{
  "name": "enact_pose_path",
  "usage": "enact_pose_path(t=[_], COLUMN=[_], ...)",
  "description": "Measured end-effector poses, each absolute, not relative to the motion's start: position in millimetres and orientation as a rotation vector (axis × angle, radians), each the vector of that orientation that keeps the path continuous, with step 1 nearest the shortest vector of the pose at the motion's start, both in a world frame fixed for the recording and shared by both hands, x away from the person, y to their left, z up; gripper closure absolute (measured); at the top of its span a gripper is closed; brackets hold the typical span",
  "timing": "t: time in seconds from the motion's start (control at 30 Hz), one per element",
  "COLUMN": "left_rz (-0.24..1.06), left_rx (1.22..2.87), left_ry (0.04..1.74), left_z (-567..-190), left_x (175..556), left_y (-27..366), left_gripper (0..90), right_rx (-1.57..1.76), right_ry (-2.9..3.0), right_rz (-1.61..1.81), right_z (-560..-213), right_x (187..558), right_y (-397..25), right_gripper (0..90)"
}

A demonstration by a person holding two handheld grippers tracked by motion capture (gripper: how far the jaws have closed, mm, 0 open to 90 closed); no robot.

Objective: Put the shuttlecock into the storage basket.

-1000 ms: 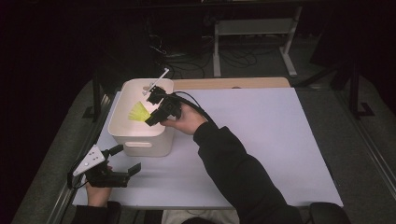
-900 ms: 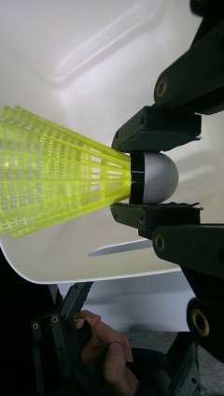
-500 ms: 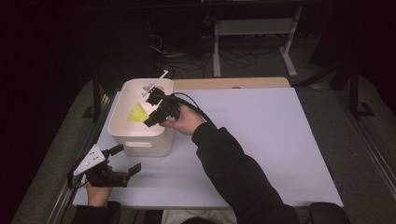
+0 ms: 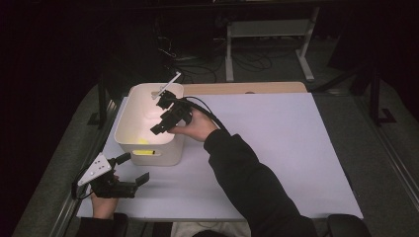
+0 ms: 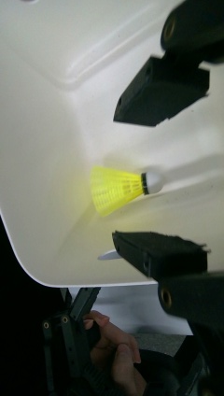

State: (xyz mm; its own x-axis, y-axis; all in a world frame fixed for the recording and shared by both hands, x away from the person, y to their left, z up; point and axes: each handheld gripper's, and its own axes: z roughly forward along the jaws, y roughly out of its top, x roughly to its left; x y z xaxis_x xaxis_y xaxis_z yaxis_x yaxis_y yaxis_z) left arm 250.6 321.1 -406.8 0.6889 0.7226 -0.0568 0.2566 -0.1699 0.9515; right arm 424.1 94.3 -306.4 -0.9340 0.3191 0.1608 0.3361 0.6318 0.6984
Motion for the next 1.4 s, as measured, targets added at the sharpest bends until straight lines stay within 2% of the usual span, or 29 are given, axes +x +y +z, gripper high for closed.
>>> enact_pose_path(t=[0.17, 0.43, 1.4], left_rz=[0.499, 0.500, 0.499], left_rx=[1.737, 1.739, 1.748], left_ry=[0.789, 0.787, 0.789], left_z=[-406.8, -406.9, -407.2], left_x=[250.6, 250.6, 251.0], left_y=[321.0, 320.9, 320.5], left_gripper=[0.0, 0.0, 0.0], right_rx=[-0.553, -0.567, -0.605], right_ry=[-2.824, -2.818, -2.842], right_rz=[-1.253, -1.314, -1.375], right_z=[-300.5, -290.3, -278.7], right_x=[422.4, 419.8, 413.8], right_y=[88.7, 77.6, 20.6], right_gripper=[13.4, 1.8, 0.0])
